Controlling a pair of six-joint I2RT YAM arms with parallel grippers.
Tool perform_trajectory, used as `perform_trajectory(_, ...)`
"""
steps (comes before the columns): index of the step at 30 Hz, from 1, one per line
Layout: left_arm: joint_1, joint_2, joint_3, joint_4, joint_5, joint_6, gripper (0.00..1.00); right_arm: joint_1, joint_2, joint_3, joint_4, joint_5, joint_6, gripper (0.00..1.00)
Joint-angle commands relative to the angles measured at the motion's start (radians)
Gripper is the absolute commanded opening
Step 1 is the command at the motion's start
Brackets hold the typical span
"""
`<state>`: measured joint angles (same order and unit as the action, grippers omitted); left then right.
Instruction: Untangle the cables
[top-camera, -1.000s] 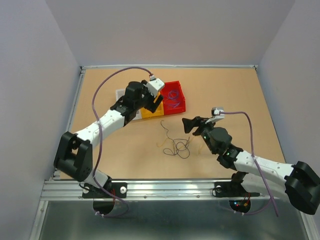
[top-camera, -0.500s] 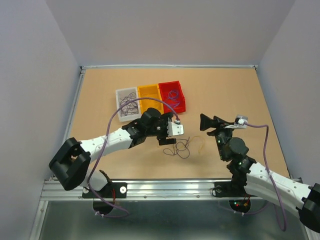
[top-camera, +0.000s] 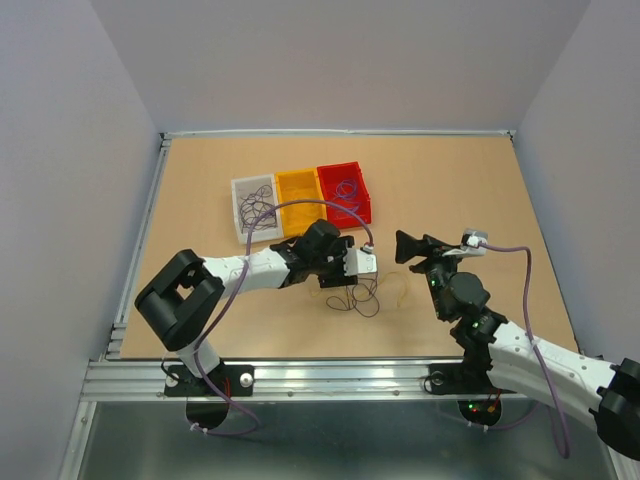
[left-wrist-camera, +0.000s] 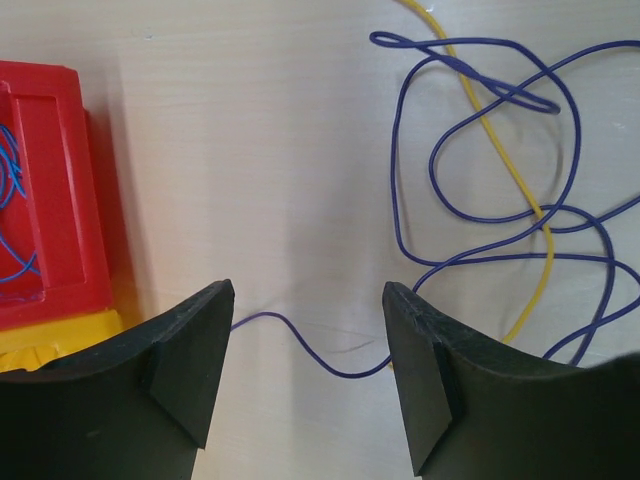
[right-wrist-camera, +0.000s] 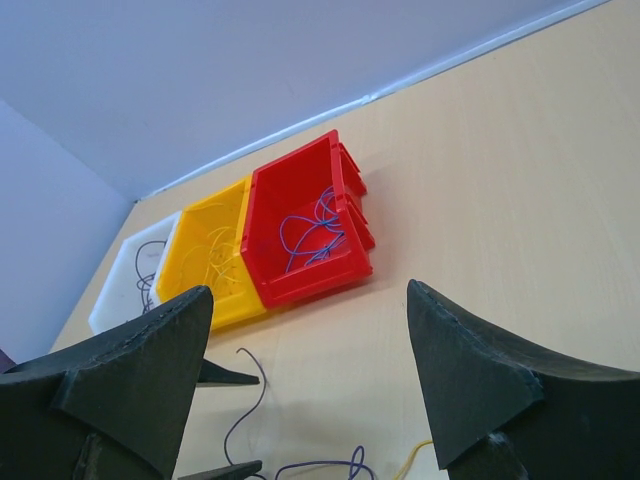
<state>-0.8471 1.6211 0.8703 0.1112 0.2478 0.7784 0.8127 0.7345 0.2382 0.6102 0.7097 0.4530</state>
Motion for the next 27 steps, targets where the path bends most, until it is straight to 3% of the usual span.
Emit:
perform_trajectory(1, -0.003, -0.004, 0.045, -0.002, -0.022, 0.016, 0.71, -0.001, -0.003, 0.01, 0.026, -0.003, 0.01, 0.83)
perform_trajectory(15, -0.001, -0.217, 0.012, -0.087, 0.223, 0.027, 0.78, -0.001, 0.0, 0.009, 0.026, 0.002, 0.013, 0.83)
perform_trajectory(21, -0.007, -0.155, 0.07, -0.284, 0.304, 0.143, 0.79, -0.001, 0.016, 0.013, 0.028, -0.001, 0.012, 0.83)
perform_trajectory(27, -0.02, -0.093, 0.059, -0.323, 0.237, 0.165, 0.63, 0.0, 0.019, 0.015, 0.026, -0.01, 0.009, 0.83)
